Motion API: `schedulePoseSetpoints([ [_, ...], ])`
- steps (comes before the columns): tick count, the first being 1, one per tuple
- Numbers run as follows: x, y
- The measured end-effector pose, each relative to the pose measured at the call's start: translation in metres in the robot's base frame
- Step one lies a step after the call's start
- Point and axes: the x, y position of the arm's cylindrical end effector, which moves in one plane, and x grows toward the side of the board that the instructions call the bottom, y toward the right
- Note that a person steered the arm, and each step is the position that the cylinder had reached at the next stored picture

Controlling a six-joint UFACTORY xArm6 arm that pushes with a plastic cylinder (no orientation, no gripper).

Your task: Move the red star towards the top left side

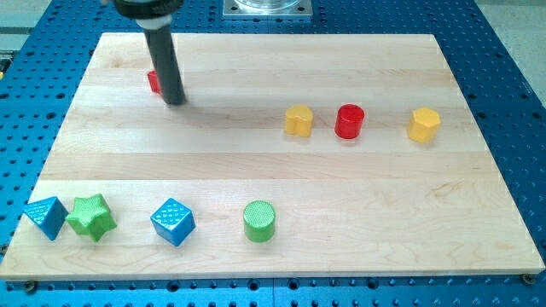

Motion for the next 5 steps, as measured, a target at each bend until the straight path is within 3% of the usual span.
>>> schedulePoseSetpoints([
  [3, -0.088, -0.044],
  [4, -0.083, -0.022],
  [5, -0.05, 0.054],
])
